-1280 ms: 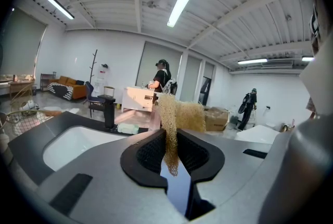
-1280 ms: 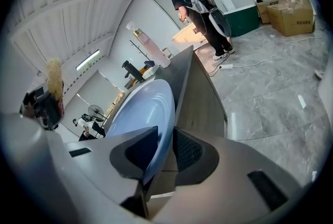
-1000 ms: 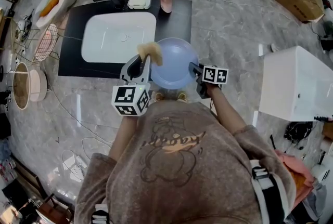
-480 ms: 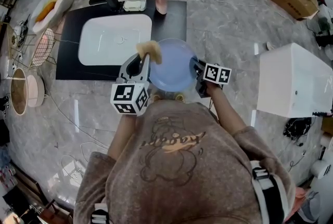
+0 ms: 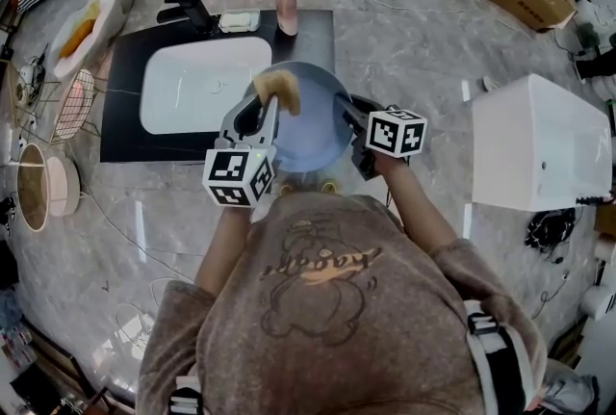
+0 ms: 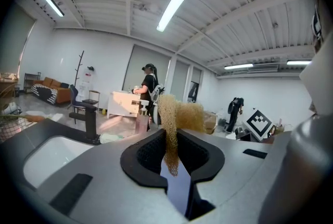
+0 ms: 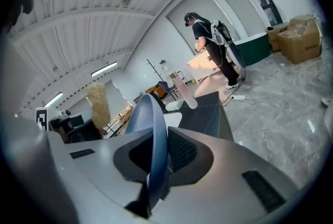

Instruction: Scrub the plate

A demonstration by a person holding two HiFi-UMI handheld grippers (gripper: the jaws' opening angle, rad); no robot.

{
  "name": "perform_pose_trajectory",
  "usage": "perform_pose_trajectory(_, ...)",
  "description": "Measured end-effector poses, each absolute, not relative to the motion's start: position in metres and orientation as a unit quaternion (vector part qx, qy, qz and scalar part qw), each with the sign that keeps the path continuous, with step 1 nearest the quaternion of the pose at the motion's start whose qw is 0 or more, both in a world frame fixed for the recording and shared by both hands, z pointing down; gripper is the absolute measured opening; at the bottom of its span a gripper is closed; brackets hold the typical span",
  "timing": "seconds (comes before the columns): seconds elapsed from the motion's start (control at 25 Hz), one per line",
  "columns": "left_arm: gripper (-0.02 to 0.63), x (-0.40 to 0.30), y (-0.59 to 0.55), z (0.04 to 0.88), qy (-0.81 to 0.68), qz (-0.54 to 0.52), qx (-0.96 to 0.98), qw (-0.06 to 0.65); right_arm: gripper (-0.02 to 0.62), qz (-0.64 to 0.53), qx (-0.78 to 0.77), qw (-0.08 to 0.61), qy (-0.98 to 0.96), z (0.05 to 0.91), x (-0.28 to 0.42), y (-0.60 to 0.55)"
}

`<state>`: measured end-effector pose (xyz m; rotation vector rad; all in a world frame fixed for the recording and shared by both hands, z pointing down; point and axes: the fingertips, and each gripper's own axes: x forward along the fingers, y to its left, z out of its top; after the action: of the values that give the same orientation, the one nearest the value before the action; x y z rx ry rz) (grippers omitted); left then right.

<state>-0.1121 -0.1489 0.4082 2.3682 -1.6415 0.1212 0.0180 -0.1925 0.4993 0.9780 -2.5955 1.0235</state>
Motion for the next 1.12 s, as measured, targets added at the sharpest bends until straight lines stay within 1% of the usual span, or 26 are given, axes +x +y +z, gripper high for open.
perform_pose_trajectory(0.28, 0.064, -0.083, -0.157, 0.403, -0.529, 0.059, 0.838, 0.119, 0.033, 0.288, 0.334, 0.101, -0.892, 0.460, 0.008, -0.181)
perform_pose_trajectory(0.44, 0.064, -0.065, -0.159, 0.413, -0.504, 0.092, 0.850, 0.120, 0.032, 0.287, 0.328, 0.097, -0.895, 0.452, 0.006, -0.175)
perform_pose_trajectory(0.68, 0.064, -0.050, -0.157, 0.422, -0.483, 0.144, 0.858, 0.103, 0.032, 0.279, 0.324, 0.087, -0.900, 0.439, 0.002, -0.166)
perform_pose_trajectory(1.12, 0.064, -0.036, -0.157, 0.423, -0.479, 0.177, 0.856, 0.087, 0.031, 0.263, 0.322, 0.098, -0.904, 0.436, -0.004, -0.154)
